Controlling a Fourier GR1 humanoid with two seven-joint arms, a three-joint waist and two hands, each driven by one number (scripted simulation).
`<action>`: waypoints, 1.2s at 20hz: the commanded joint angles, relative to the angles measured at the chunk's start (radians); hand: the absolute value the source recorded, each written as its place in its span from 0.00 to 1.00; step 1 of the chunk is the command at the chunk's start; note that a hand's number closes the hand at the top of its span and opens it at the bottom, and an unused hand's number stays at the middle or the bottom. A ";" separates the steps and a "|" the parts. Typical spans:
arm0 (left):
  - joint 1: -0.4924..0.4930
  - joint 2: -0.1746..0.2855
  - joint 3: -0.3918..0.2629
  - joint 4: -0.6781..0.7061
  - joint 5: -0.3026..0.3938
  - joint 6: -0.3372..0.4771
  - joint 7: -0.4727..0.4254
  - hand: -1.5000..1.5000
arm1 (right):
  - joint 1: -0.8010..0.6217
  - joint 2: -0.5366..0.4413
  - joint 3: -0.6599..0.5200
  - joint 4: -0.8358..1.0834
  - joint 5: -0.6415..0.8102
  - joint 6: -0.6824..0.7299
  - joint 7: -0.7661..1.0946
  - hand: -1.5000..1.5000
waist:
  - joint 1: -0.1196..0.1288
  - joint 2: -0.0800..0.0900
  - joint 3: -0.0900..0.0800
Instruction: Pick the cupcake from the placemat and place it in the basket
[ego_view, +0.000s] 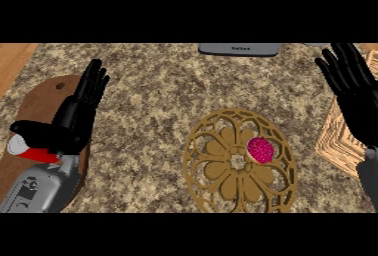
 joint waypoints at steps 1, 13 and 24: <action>-0.047 0.025 0.069 0.042 -0.002 -0.042 0.011 0.50 | -0.084 -0.016 -0.017 0.083 -0.023 0.096 0.031 1.00 | -0.036 -0.004 0.011; 0.059 0.119 0.008 0.072 -0.032 -0.206 -0.067 0.50 | 0.059 0.217 0.426 -0.055 0.443 0.049 -0.248 0.00 | -0.051 -0.011 0.010; 0.102 0.087 -0.011 0.051 -0.059 -0.188 -0.084 0.50 | -0.163 -0.049 0.325 -0.249 0.836 -0.018 0.320 0.00 | -0.057 -0.018 0.006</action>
